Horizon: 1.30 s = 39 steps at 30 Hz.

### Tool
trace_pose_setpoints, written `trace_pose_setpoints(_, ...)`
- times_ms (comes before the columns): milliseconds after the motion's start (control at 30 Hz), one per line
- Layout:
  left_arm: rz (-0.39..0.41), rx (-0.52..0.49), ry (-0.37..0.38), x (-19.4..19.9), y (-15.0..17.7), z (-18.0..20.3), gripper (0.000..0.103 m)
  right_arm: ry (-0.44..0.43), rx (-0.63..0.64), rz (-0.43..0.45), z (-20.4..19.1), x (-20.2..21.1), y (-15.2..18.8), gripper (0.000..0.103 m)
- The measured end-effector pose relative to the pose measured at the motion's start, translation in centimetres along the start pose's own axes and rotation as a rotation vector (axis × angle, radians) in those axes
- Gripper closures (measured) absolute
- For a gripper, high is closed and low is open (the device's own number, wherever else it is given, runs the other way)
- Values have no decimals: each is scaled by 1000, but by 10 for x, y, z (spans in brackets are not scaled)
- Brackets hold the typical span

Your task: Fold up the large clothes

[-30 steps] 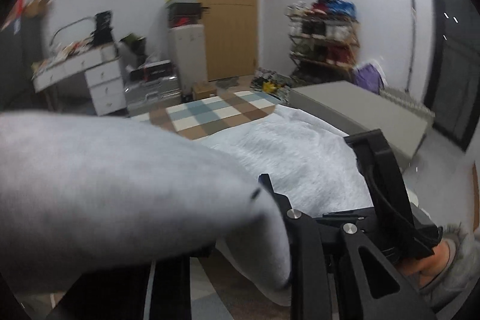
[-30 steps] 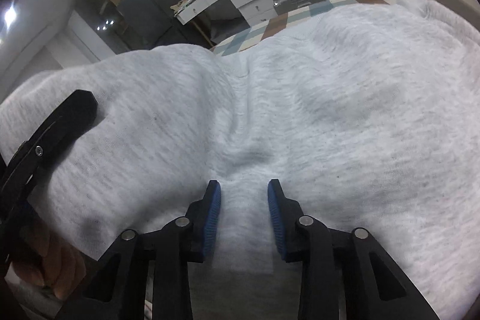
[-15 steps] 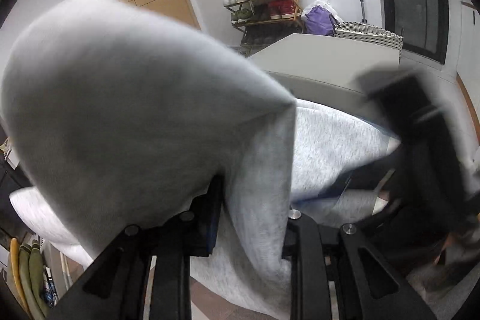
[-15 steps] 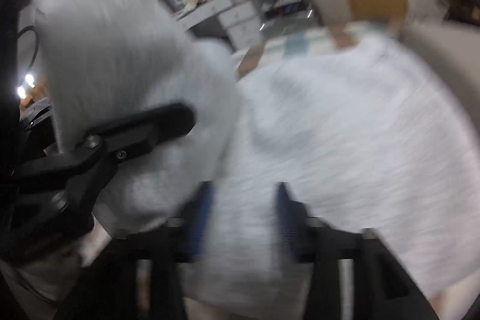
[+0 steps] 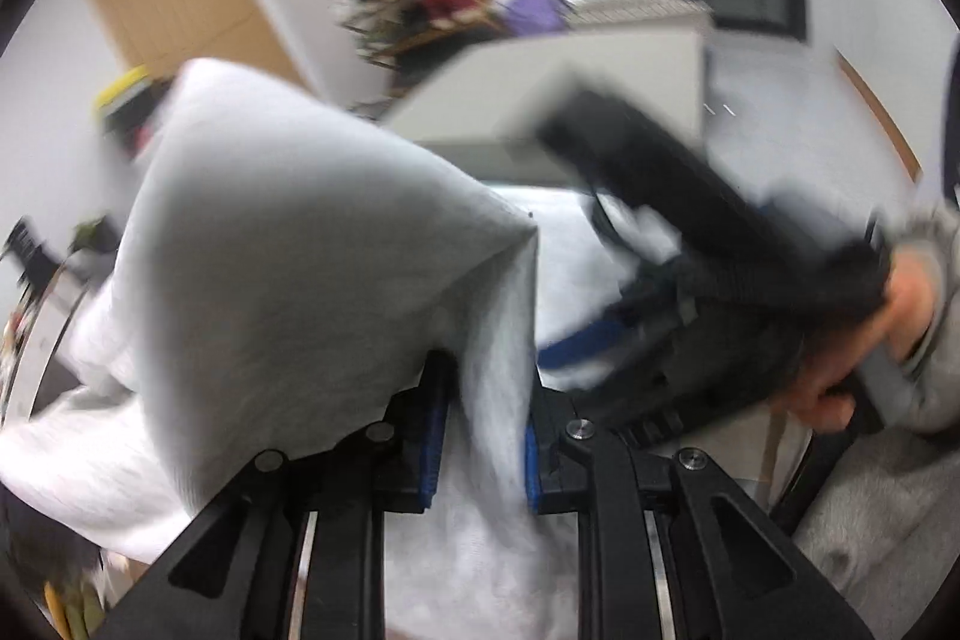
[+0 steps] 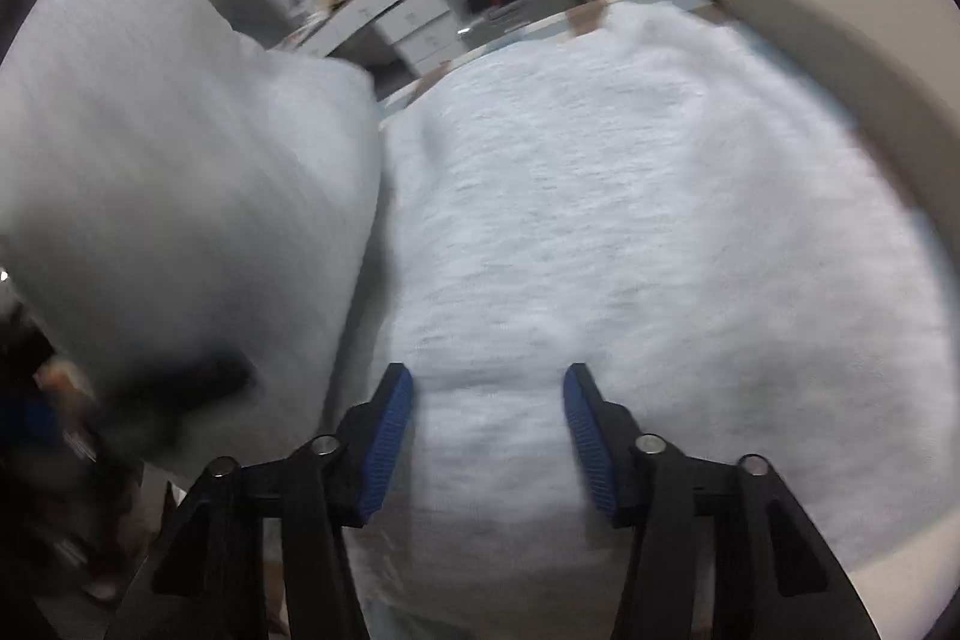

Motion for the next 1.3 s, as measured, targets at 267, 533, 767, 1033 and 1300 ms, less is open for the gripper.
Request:
trace_pose_setpoints(267,-34,-175,235,-17,-9,84,86,279,39,193,34,130,-10,44)
trace_pose_setpoints(533,-21,54,228,11,2,54,86,-56,-2,215,1,120,-43,28)
trace_pose_setpoints(767,37,452,199,65,25,-27,84,-283,-174,102,-7,31,-63,18)
trace_pose_setpoints(1033,140,810,106,96,27,-95,44,-331,-39,249,-62,46,-84,97)
trace_pose_setpoints(1300,135,845,79,51,15,-89,44,-36,-14,341,-5,90,7,99)
Point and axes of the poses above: each gripper's, at about its wrist camera, not at the fingertips, and x roughly against the way its jaws point, z to its right, y to its underside, the point moved 8 cm from there along -x, roughly the way its jaws point, and after that the axes turned 13 degrees about -y, right-handed, at the moved point
